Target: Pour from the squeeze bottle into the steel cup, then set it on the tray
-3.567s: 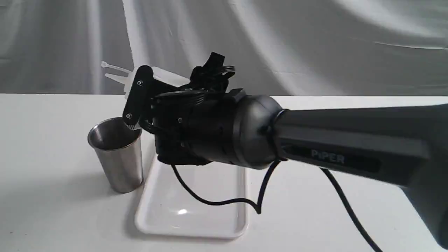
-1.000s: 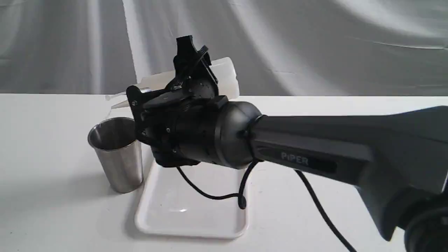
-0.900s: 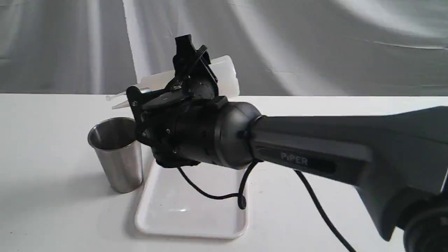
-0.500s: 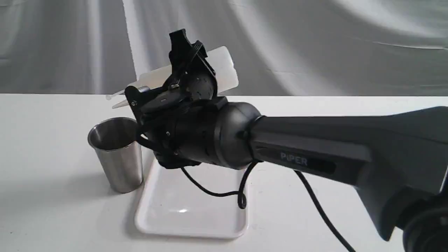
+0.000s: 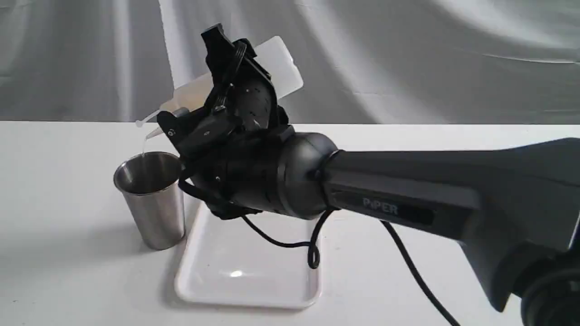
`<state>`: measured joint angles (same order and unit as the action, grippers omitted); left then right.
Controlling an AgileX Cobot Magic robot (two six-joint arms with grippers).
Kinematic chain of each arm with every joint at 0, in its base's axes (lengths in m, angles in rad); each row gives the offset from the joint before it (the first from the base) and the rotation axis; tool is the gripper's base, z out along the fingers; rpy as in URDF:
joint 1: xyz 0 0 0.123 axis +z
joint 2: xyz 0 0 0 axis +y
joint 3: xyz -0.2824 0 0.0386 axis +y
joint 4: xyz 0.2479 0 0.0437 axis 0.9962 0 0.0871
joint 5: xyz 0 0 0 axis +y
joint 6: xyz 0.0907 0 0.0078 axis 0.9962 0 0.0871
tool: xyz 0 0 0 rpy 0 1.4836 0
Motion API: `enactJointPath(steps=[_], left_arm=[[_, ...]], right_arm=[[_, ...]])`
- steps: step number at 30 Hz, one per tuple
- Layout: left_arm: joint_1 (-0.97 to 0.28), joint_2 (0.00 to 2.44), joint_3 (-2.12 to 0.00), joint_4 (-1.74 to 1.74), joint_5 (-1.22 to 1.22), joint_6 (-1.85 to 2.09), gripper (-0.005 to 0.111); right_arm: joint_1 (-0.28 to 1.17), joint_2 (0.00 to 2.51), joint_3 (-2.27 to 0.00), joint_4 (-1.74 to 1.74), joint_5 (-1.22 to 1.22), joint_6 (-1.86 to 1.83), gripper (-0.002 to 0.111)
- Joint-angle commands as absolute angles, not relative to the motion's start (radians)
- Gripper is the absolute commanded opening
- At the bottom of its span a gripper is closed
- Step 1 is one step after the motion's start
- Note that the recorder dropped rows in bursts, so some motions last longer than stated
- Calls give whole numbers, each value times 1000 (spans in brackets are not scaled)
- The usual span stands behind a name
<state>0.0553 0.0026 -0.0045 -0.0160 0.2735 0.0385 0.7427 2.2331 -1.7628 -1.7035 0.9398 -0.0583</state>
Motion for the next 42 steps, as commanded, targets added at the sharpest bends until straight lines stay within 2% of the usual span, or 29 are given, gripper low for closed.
enactJointPath(steps=[1,29,42], left_arm=[[47,0,0,-17,266,37,0],[47,0,0,-17,266,34,0],[47,0,0,-17,266,37,0]], right_arm=[[738,2221,-1771,-1744,957,-59,0],[738,2221,-1771,-1744,969,-78,0],[738,2215,-1771,-1552,949,83,0]])
